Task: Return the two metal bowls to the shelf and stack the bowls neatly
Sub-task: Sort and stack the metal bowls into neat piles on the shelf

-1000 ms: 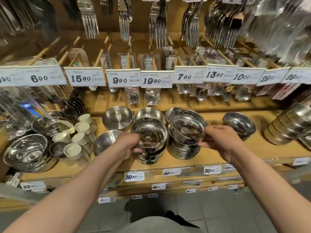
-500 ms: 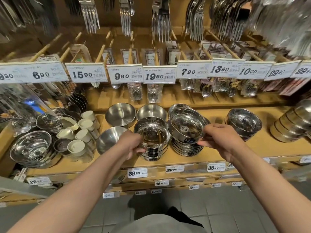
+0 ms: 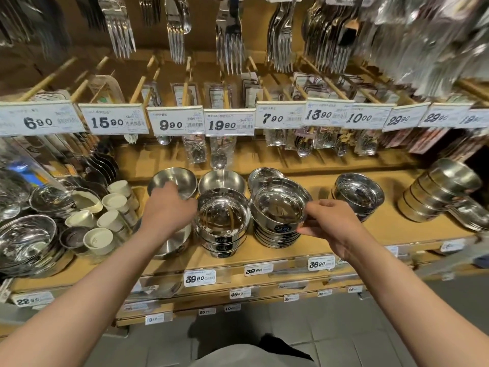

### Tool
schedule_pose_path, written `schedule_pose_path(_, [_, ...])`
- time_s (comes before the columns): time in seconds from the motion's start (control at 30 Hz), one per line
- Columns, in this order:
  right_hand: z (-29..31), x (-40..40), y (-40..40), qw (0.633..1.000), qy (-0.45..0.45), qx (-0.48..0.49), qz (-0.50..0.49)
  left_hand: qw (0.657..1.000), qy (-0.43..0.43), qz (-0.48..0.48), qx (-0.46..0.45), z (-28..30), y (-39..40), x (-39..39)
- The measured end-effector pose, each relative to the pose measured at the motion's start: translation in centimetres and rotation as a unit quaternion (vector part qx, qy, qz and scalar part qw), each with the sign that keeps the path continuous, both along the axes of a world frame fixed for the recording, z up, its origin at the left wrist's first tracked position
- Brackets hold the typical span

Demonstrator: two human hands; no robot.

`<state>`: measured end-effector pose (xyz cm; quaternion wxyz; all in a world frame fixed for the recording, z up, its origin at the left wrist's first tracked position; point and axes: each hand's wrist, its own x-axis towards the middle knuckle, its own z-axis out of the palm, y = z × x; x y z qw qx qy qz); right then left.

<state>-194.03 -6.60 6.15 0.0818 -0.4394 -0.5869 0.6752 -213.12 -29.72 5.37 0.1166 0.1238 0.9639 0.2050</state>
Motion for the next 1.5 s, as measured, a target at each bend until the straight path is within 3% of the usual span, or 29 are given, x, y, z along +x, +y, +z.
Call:
schedule_pose_path(0.07, [0.2, 0.0, 0.2, 1.0, 0.002, 0.01, -0.004, 0.998, 0.015, -0.041, 0.054, 1.6, 0.9, 0.9])
schedule_pose_path(0.13, [0.5, 0.1, 0.4, 1.0, 0.004, 0.016, -0.003, 0.975, -0.112, -0.065, 0.181, 2.4, 2.3, 2.4])
schedule_pose_path(0.23, [0.9, 0.6, 0.6, 1.0, 0.009, 0.018, 0.018, 0.868, -0.364, -0.078, 0.33, 2.6, 4.4, 5.1])
schedule_pose_path(0.3, [1.0, 1.3, 0.9, 0.999, 0.015, 0.021, 0.038, 0.827, -0.425, -0.096, 0.355, 2.2, 6.0, 6.5])
schedule_pose_path(0.57, [1.8, 4.6, 5.7, 0.995, 0.036, 0.028, 0.087, 0.811, -0.439, 0.016, 0.386, 2.1, 10.0, 9.4])
schedule_pose_path(0.73, [2.2, 3.5, 10.8, 0.992, 0.03, 0.082, 0.096, 0.804, -0.388, 0.114, 0.435, 2.8, 9.6, 8.5])
schedule_pose_path(0.93, [0.6, -3.7, 12.7, 0.951, 0.008, 0.195, 0.238, 0.789, -0.321, 0.216, 0.478, 3.8, 9.0, 7.5])
schedule_pose_path(1.13, [-3.5, -11.4, 14.2, 0.936, -0.073, 0.234, 0.253, 0.776, -0.322, 0.226, 0.492, 2.6, 7.9, 5.8])
schedule_pose_path(1.27, [-6.9, -15.2, 14.8, 0.898, -0.189, 0.27, 0.292, 0.764, -0.334, 0.233, 0.5, 1.0, 6.9, 3.0])
schedule_pose_path(1.33, [-8.8, -17.3, 15.3, 0.92, -0.206, 0.207, 0.261, 0.783, -0.312, 0.236, 0.484, 0.1, 6.4, 1.4])
schedule_pose_path(1.4, [-11.2, -19.0, 15.8, 0.918, -0.218, 0.212, 0.256, 0.799, -0.294, 0.235, 0.469, -0.8, 5.9, -0.1])
schedule_pose_path(1.5, [-13.3, -20.3, 15.8, 0.891, -0.254, 0.217, 0.307, 0.798, -0.305, 0.23, 0.466, -1.8, 5.3, -1.9])
